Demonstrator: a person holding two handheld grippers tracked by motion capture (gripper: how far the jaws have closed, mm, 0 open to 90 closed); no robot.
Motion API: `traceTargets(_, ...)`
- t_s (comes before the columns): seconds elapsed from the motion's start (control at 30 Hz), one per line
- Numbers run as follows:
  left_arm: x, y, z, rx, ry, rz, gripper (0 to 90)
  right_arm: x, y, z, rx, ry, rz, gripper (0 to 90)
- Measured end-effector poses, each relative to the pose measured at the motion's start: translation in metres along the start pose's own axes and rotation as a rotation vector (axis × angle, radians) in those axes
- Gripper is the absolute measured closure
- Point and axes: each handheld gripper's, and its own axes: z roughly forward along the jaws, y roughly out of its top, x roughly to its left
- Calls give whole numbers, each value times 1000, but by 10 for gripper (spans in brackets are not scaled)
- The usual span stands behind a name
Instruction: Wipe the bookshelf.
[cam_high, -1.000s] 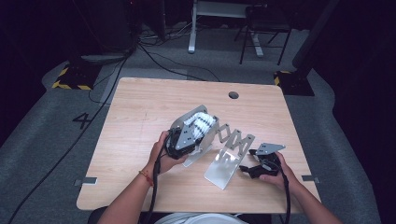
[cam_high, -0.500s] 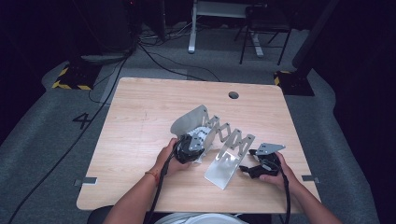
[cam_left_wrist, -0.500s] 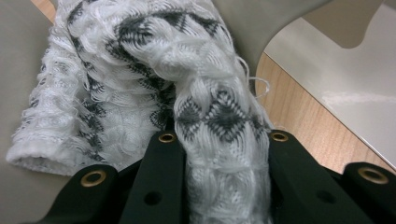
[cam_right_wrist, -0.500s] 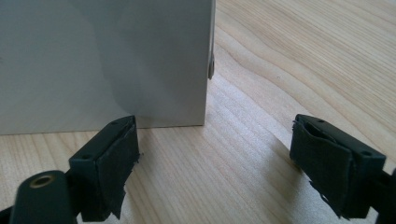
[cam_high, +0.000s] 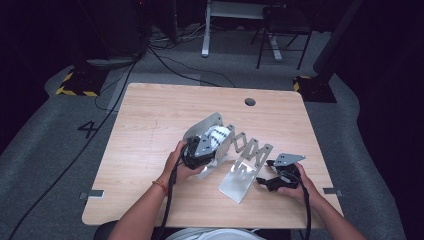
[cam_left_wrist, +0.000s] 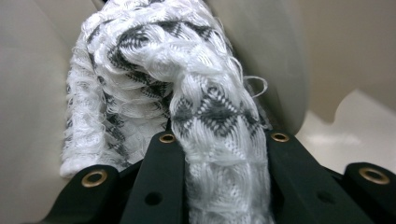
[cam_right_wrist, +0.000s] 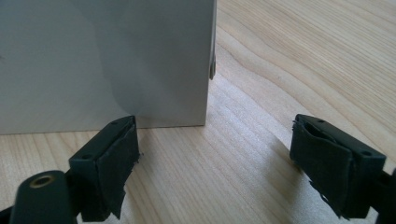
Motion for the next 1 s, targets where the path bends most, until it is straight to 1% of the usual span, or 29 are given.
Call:
traceTargets(0.07, 0, 5, -9, -42, 17, 3, 774, 0, 0, 0, 0, 0, 0, 156)
traceTargets(0.1, 0, 7, -14, -69, 16, -4, 774, 0, 0, 0, 0, 0, 0, 156)
traceTargets(0.13, 0, 9, -19, -85, 18, -7, 774, 0, 0, 0, 0, 0, 0, 156)
traceTargets(0.2, 0, 11, -27, -113, 30, -3, 774, 0, 0, 0, 0, 1, 0, 155)
traceTargets(0.27, 0, 12, -30, -116, 25, -5, 774, 0, 0, 0, 0, 1, 0, 156)
traceTargets(0.3, -1, 11, -30, -108, 29, 4, 774, 0, 0, 0, 0, 1, -1, 155)
traceTargets(0.33, -1, 10, -29, -100, 28, 4, 774, 0, 0, 0, 0, 1, 0, 155)
traceTargets(0.37, -1, 8, -26, -84, 23, 8, 774, 0, 0, 0, 0, 1, -1, 155)
traceTargets(0.43, -1, 5, -20, -52, 29, 26, 774, 0, 0, 0, 0, 1, -1, 156)
traceTargets(0.47, 0, 4, -18, -41, 27, 22, 774, 0, 0, 0, 0, 1, -1, 156)
traceTargets(0.57, -1, -4, -6, 17, 23, 35, 774, 0, 0, 0, 0, 1, -1, 155)
traceTargets(0.63, -3, -10, 2, 68, 21, 58, 773, 0, 0, 0, 0, 1, -1, 156)
traceTargets(0.77, -7, -18, 15, 125, -11, 49, 773, 0, 0, 0, 0, 1, -1, 155)
traceTargets(0.8, -9, -21, 20, 140, -29, 39, 773, 0, 0, 0, 0, 1, -1, 155)
traceTargets(0.83, -9, -23, 22, 149, -40, 31, 773, 0, 0, 0, 0, 0, -1, 155)
traceTargets(0.9, -12, -28, 30, 168, -68, -1, 775, 0, 0, 0, 0, 0, 0, 155)
traceTargets(0.93, -12, -29, 32, 178, -72, -2, 775, 0, 0, 0, 0, 0, 0, 155)
traceTargets(1.0, -11, -31, 35, 178, -78, -13, 775, 0, 0, 0, 0, 0, 0, 156)
